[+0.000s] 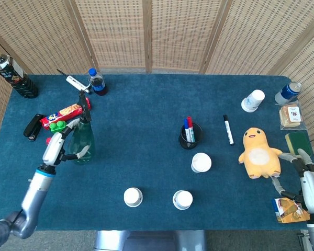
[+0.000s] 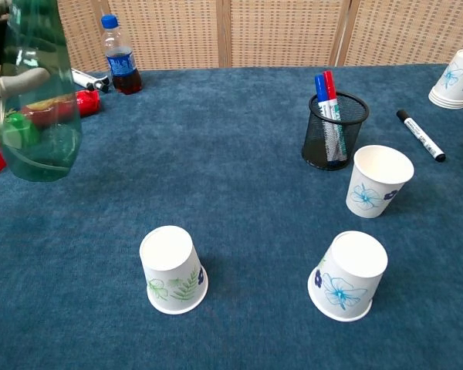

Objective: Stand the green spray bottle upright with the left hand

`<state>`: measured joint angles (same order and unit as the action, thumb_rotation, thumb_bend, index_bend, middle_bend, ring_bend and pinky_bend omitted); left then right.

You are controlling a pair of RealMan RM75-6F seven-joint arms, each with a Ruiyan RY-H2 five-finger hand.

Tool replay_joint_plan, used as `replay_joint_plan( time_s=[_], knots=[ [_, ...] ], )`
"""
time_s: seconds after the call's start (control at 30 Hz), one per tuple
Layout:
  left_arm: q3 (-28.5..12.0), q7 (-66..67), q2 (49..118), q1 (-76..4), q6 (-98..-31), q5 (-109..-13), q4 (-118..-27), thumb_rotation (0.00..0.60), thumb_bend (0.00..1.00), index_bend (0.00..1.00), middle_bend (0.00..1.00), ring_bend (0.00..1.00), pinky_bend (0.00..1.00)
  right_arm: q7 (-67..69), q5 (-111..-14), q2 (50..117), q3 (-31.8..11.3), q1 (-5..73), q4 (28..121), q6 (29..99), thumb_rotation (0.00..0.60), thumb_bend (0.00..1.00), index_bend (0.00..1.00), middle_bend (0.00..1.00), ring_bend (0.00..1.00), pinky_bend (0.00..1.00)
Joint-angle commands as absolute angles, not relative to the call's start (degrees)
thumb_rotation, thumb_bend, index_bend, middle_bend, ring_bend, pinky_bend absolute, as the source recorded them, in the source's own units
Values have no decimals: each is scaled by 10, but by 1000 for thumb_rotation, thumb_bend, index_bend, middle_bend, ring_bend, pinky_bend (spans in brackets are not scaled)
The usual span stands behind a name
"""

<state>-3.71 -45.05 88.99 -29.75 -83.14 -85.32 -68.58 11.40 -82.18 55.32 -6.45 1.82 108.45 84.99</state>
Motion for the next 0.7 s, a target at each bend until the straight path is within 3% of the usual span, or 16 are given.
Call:
replay_joint_plan(
  time_s=[0.03, 0.17, 0.4, 0.7],
  knots=[
    [-52, -472, 924, -303, -836, -866, -655, 600, 419, 384, 319, 224, 382, 114, -820, 552, -65, 16, 1086, 853, 600, 387, 246, 264, 64, 181],
    [-61, -488, 949, -310, -836, -874, -635, 600, 393, 375, 311, 220, 415, 116, -818, 550, -65, 13, 1086, 857, 600, 388, 246, 265, 65, 180],
    [-62, -503, 991, -323, -834, -893, -588, 600, 349, 362, 296, 206, 356, 124, -817, 547, -65, 8, 1083, 865, 600, 388, 246, 264, 64, 180],
    [-53, -532, 1029, -325, -843, -911, -531, 600, 329, 350, 284, 193, 366, 128, -817, 547, -65, 5, 1084, 869, 600, 389, 246, 265, 64, 180]
  ],
)
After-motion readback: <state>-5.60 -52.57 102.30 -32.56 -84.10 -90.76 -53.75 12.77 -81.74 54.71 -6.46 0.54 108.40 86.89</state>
